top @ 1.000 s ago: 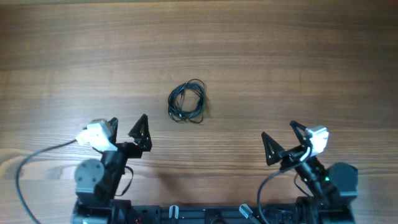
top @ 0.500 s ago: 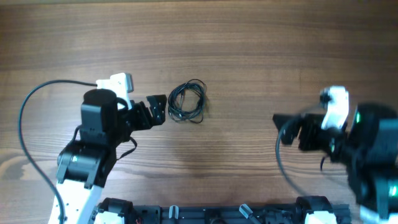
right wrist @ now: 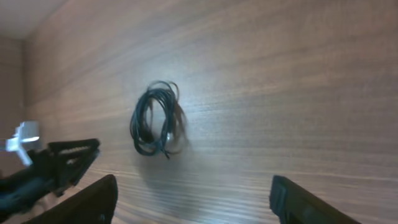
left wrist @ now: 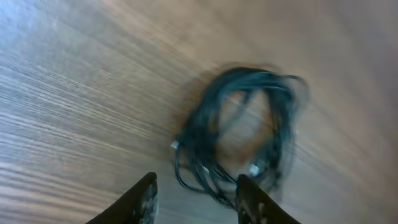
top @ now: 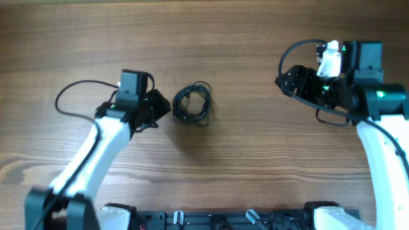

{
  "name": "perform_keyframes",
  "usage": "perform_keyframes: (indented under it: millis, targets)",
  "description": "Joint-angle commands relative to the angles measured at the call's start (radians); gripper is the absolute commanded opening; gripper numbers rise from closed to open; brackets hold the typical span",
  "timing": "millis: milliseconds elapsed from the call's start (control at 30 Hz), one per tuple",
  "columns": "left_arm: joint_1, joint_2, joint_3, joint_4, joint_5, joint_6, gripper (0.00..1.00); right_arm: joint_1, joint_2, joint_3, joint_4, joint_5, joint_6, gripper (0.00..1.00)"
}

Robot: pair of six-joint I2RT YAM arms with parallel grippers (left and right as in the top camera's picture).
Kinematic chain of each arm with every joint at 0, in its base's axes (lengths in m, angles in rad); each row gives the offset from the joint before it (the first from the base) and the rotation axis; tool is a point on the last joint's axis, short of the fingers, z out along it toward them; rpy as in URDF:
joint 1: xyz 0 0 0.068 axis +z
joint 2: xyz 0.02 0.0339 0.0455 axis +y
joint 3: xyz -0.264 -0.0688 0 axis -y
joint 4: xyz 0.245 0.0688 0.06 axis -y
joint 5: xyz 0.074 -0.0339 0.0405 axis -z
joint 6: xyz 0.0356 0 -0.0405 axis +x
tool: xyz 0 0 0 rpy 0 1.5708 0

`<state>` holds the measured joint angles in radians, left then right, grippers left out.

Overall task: Untangle cables
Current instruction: 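Move both grippers toward the black cable coil, left reaching its edge, then grasp the black cable bundle with both grippers side by side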

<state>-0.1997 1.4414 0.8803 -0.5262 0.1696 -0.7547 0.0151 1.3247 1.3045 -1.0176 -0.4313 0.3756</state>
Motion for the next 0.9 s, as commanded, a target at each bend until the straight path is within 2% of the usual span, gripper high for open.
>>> perform_keyframes:
  millis: [0,133,333,567,600,633,700,733,800,867]
  targets:
    - [-0.038,0.136,0.01,0.098,-0.037,-0.145,0.4,-0.002,0.055,0.018,-0.02,-0.019,0.016,0.77]
    - [-0.058,0.251,0.01,0.225,-0.04,-0.149,0.4,-0.002,0.071,0.018,-0.024,-0.019,0.016,0.76]
    - [-0.059,0.349,0.01,0.234,-0.055,-0.151,0.17,-0.002,0.071,0.018,-0.023,-0.018,0.016,0.77]
    - [-0.121,0.422,0.01,0.296,-0.101,-0.15,0.08,-0.002,0.071,0.018,-0.032,-0.018,0.015,0.77]
    - [-0.139,0.432,0.01,0.303,-0.104,-0.132,0.04,-0.002,0.071,0.018,-0.033,-0.018,0.011,0.77]
    - [-0.153,0.434,0.01,0.303,-0.105,-0.105,0.04,-0.002,0.071,0.018,-0.035,-0.018,0.005,0.77]
    - [-0.173,0.411,0.01,0.303,-0.128,-0.077,0.04,-0.001,0.071,0.017,-0.041,-0.022,-0.027,0.77]
    - [-0.17,0.37,0.01,0.303,-0.129,-0.047,0.04,0.001,0.071,0.018,-0.041,-0.043,-0.062,0.75]
    - [-0.158,0.254,0.01,0.294,-0.105,0.047,0.04,0.02,0.066,0.018,-0.036,-0.143,-0.179,0.63]
    - [-0.154,0.114,0.01,0.291,-0.052,0.144,0.04,0.056,0.055,0.018,-0.013,-0.153,-0.193,0.61]
